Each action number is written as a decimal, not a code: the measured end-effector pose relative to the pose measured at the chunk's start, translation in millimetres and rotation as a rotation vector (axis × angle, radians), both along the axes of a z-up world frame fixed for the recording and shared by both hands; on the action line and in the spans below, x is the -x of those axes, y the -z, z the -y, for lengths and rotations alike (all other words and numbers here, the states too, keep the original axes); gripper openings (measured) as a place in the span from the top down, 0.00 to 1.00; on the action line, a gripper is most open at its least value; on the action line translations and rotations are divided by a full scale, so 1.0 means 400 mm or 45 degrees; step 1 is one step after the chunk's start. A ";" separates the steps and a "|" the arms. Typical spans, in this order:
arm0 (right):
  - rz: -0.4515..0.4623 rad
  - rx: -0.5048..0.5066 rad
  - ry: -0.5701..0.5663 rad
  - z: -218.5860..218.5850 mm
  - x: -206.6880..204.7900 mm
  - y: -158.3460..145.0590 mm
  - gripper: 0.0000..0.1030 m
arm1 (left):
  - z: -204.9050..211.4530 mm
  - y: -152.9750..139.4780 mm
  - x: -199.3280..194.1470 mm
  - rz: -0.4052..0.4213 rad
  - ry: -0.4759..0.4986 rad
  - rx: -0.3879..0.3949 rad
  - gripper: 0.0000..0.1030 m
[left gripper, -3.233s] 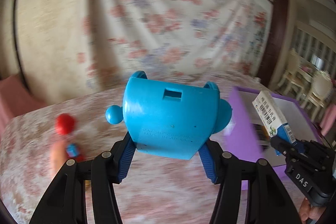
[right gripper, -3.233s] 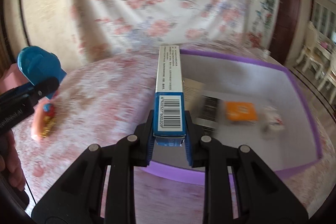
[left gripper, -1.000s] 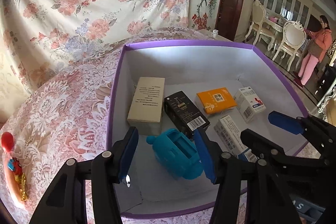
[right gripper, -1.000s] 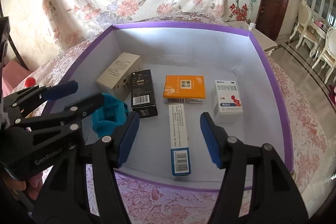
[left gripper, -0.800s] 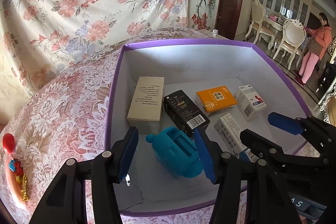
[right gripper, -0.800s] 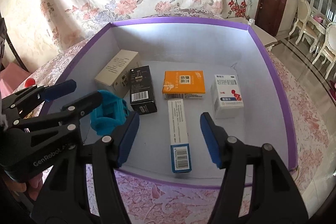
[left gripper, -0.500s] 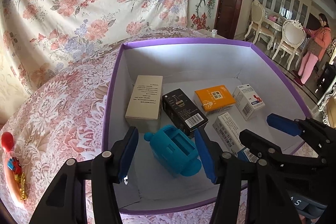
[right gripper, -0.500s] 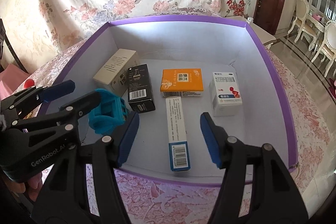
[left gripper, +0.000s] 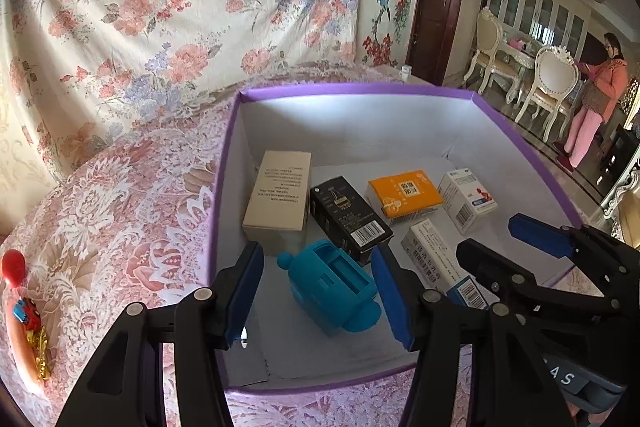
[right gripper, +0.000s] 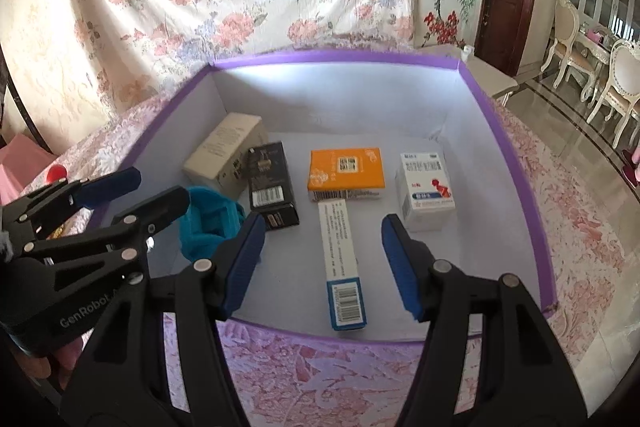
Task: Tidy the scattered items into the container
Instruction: 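Move both open grippers back over the remaining table items, then grasp the pink bar with the left gripper while the right approaches the gold ornament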
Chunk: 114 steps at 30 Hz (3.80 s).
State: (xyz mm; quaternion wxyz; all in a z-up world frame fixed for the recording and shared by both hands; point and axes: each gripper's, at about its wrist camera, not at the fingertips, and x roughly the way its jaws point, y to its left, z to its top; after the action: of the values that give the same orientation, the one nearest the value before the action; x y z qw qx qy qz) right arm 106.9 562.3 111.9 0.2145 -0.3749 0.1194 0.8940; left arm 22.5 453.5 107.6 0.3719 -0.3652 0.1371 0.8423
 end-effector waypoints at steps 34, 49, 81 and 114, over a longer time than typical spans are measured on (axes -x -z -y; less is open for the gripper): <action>-0.340 -0.061 -0.643 0.640 0.347 -0.066 0.24 | 0.766 -0.010 0.225 -0.139 -0.786 -0.212 0.32; -0.174 0.085 -0.664 0.746 0.582 0.131 0.24 | 0.978 0.221 0.407 0.146 -0.995 -0.143 0.32; -0.025 -0.016 -0.838 0.841 0.617 0.207 0.24 | 1.021 0.267 0.423 0.183 -1.013 -0.121 0.48; 0.124 -0.054 -0.983 0.965 0.721 0.287 0.24 | 1.076 0.298 0.441 0.162 -0.981 -0.090 0.38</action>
State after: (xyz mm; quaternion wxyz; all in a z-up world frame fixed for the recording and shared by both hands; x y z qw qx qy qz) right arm -181.4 176.4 -3.0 -0.1244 -0.4298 -0.0594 0.8923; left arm -153.9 23.1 -11.6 0.0487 -0.4284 -0.0626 0.9001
